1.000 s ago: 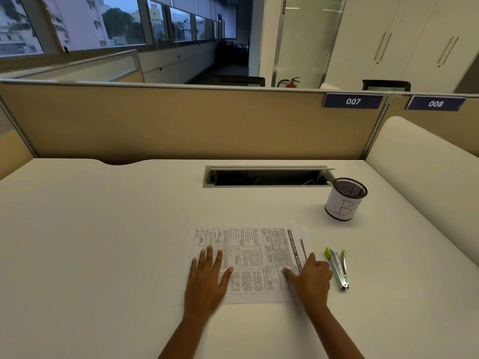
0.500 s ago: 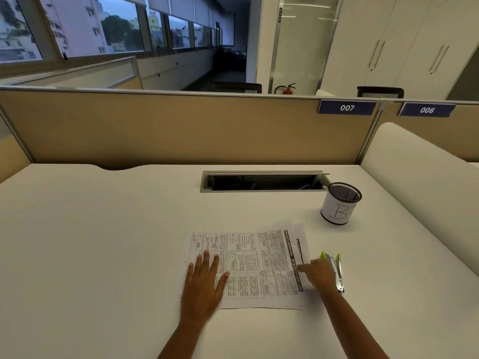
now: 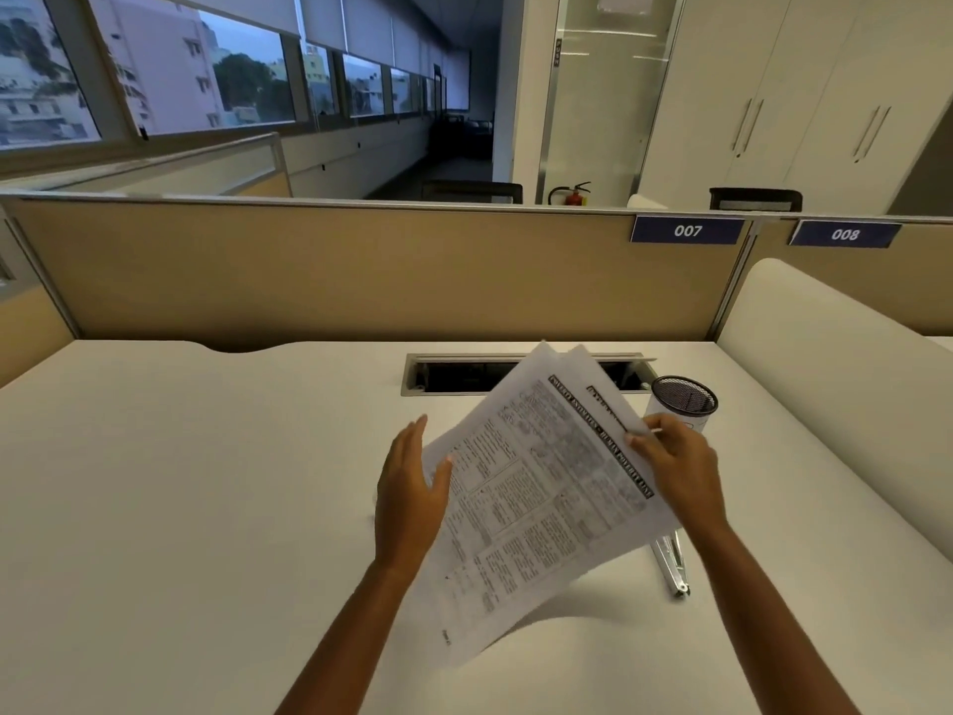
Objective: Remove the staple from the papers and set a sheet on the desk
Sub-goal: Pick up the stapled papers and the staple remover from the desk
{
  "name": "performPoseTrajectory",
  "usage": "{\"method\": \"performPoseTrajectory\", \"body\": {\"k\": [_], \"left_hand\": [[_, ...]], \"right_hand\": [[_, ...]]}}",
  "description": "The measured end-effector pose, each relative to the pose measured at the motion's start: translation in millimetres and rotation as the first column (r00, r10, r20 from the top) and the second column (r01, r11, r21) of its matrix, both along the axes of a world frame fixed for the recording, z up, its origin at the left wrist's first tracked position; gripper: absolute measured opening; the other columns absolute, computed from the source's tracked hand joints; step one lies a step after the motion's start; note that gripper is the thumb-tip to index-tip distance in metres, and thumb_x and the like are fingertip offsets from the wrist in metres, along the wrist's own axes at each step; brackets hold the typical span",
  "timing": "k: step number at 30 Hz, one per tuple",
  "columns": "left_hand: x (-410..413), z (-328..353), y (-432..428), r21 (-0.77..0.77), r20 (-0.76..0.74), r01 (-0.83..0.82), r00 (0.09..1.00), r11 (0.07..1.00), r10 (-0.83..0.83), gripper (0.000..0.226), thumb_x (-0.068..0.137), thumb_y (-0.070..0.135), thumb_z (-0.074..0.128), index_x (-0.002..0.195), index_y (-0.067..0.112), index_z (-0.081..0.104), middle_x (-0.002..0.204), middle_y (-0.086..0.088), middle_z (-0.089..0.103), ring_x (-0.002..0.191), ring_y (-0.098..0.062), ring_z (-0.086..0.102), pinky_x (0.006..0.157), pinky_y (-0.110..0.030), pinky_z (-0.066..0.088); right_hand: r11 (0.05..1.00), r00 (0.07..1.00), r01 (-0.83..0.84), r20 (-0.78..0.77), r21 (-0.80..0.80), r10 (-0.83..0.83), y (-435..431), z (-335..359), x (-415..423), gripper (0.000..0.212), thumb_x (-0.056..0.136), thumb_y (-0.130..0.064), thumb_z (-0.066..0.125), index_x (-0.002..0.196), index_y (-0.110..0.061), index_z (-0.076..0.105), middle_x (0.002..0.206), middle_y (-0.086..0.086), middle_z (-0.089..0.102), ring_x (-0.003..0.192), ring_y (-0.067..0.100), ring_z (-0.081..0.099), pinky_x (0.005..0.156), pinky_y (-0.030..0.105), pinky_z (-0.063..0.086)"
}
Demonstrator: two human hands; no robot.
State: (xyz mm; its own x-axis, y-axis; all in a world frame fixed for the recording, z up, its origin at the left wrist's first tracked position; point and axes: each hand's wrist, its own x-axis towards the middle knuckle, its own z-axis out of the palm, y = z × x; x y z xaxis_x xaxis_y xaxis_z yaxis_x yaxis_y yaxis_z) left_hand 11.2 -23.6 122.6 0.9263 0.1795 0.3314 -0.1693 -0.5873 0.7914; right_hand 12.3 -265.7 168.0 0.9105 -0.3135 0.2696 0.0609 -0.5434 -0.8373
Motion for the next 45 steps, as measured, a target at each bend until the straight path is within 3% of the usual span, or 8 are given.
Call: {"method": "performPoseTrajectory", "body": {"k": [7,11,16,26,32,36,40,45], "left_hand": [[10,14,27,-0.237,-0.218,-0.156,0.97,0.959,0.104,0.061,0.085,0.029,0.055,0.138,0.015,0.027,0.14,-0.017,0.041,0.125,-0.035,0.043,0.098,-0.049,0.043],[3,-5,34,-0.412,-0.325,-0.154,0.946,0.898,0.013,0.031,0.085,0.021,0.057,0.112,0.006,0.052,0.113,-0.019,0.06,0.105,-0.037,0.057,0.089,-0.047,0.05],[-6,4,35,-0.103,-0.235,-0.286,0.938,0.953,0.256,0.031,0.085,0.013,0.055,0.115,0.007,0.053,0.121,-0.022,0.054,0.108,-0.036,0.055,0.087,-0.039,0.046],[1,118,-18,-0.34,0.123,0.249,0.968,0.907,-0.22,0.027,0.08,0.025,0.063,0.104,0.013,0.058,0.097,-0.002,0.062,0.089,-0.015,0.059,0.072,-0.025,0.052],[10,130,-19,-0.594,0.147,0.257,0.966,0.762,-0.211,0.005,0.079,0.015,0.062,0.077,0.013,0.059,0.079,-0.006,0.065,0.072,-0.02,0.065,0.058,-0.025,0.058],[11,127,-11,-0.694,0.162,0.235,0.972,0.681,-0.171,0.008,0.083,0.011,0.057,0.077,0.013,0.062,0.069,0.004,0.068,0.056,-0.004,0.067,0.05,-0.016,0.055],[12,126,-4,-0.715,0.15,0.233,0.972,0.659,-0.181,0.012,0.086,0.014,0.054,0.08,0.017,0.063,0.072,0.007,0.069,0.064,-0.006,0.066,0.058,-0.019,0.057],[11,127,-3,-0.718,0.141,0.28,0.955,0.637,-0.261,0.016,0.089,0.017,0.047,0.085,0.019,0.063,0.086,0.001,0.066,0.074,-0.01,0.064,0.072,-0.029,0.055]], "right_hand": [[0.998,0.985,-0.018,0.169,0.055,0.009,-18,47,-2,0.019,0.085,-0.016,0.059,0.068,-0.024,0.059,0.059,-0.009,0.065,0.051,-0.003,0.058,0.051,0.011,0.042],[0.997,0.989,-0.04,0.144,0.069,0.03,-25,54,-3,0.023,0.085,-0.017,0.059,0.064,-0.028,0.059,0.056,-0.012,0.067,0.048,-0.003,0.057,0.047,0.007,0.04],[0.998,0.992,-0.054,0.112,-0.034,0.057,-19,62,-3,0.01,0.085,-0.019,0.059,0.076,-0.019,0.062,0.074,0.011,0.066,0.063,0.022,0.058,0.06,0.027,0.042],[0.926,0.968,-0.228,0.034,-0.299,0.249,13,97,-5,0.013,0.086,-0.022,0.057,0.082,-0.014,0.065,0.08,0.009,0.071,0.07,0.024,0.064,0.066,0.038,0.051],[0.909,0.949,-0.094,0.239,-0.406,0.205,25,109,-8,0.016,0.084,-0.022,0.06,0.093,-0.011,0.067,0.096,0.011,0.071,0.084,0.025,0.065,0.077,0.052,0.053],[0.956,0.9,0.158,0.435,-0.247,-0.037,20,99,-10,0.048,0.084,-0.027,0.061,0.127,-0.009,0.049,0.131,0.018,0.051,0.12,0.031,0.048,0.101,0.054,0.038],[0.992,0.987,0.017,0.158,0.123,-0.037,18,88,-9,0.078,0.082,-0.032,0.062,0.144,-0.014,0.018,0.148,0.017,0.031,0.135,0.029,0.033,0.106,0.044,0.033],[0.923,0.993,-0.102,-0.02,0.371,0.118,19,72,-2,0.078,0.082,-0.033,0.06,0.144,-0.014,0.018,0.143,0.015,0.042,0.129,0.028,0.041,0.096,0.039,0.036]]}}
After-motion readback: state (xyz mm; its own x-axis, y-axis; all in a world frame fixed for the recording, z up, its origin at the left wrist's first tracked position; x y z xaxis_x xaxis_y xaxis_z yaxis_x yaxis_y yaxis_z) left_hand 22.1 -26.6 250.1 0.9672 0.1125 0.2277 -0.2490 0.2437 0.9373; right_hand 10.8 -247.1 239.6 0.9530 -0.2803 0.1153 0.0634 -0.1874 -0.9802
